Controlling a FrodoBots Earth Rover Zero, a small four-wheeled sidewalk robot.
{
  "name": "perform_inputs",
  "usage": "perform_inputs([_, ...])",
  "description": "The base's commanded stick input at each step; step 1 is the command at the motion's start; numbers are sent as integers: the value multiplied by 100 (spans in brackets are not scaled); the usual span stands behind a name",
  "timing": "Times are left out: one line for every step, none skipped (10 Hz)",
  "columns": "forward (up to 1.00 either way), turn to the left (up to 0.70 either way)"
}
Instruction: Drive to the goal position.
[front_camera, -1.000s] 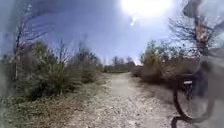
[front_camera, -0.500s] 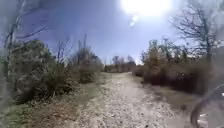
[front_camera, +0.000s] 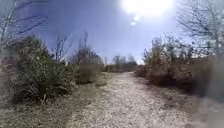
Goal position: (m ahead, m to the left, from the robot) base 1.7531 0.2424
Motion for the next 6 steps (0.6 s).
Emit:
perform_inputs([70, -4])
perform_inputs([70, -11])
perform_inputs([70, -18])
perform_inputs([70, -24])
perform_inputs([70, -31])
perform_inputs([70, -35])
